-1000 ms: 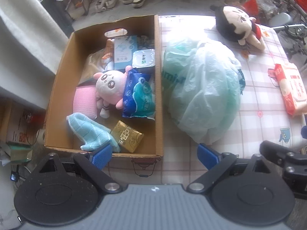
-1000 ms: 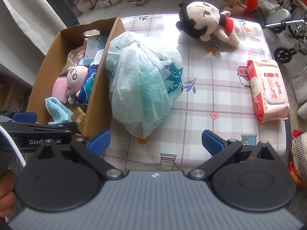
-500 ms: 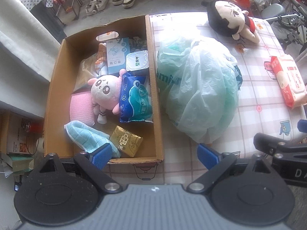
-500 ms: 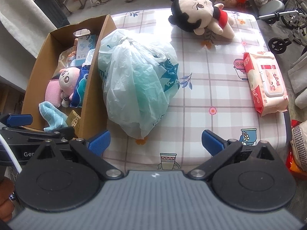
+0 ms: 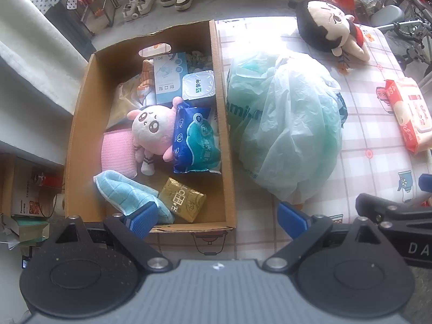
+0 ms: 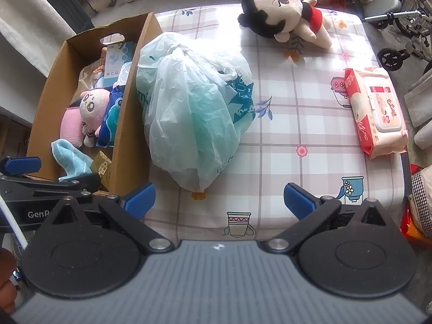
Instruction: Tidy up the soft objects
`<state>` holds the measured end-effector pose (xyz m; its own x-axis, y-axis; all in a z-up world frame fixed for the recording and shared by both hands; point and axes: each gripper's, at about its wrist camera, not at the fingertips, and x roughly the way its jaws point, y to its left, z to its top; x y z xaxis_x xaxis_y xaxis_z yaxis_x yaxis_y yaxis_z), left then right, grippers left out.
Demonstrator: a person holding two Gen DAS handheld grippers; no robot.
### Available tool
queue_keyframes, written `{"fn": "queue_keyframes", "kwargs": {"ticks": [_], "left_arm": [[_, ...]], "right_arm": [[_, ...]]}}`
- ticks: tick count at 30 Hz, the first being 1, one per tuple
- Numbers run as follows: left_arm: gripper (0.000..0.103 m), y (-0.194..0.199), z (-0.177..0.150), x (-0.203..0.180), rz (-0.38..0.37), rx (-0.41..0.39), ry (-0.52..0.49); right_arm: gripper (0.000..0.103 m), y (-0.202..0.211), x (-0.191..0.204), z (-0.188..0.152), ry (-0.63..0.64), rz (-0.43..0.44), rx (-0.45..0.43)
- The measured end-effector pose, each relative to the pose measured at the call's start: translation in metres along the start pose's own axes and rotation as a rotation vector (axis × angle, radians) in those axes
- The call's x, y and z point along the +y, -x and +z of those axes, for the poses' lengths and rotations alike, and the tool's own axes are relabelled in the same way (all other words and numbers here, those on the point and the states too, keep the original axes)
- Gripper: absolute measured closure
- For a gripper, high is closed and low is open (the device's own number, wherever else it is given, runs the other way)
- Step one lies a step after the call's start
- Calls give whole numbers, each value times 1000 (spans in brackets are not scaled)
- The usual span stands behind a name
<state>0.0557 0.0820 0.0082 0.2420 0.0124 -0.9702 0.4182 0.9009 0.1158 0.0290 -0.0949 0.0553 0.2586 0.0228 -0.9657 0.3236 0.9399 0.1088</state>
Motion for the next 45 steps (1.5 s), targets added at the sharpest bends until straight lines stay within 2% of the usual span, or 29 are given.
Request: {"fn": "queue_keyframes", "kwargs": {"ticks": [21, 45], "left_arm": [[9, -6, -4, 6, -27, 24, 17], [10, -6, -3, 4, -21, 26, 3]], "right_arm": [[1, -1, 6, -1, 16, -23, 5], [1, -2, 6, -2, 4, -28, 12]]}}
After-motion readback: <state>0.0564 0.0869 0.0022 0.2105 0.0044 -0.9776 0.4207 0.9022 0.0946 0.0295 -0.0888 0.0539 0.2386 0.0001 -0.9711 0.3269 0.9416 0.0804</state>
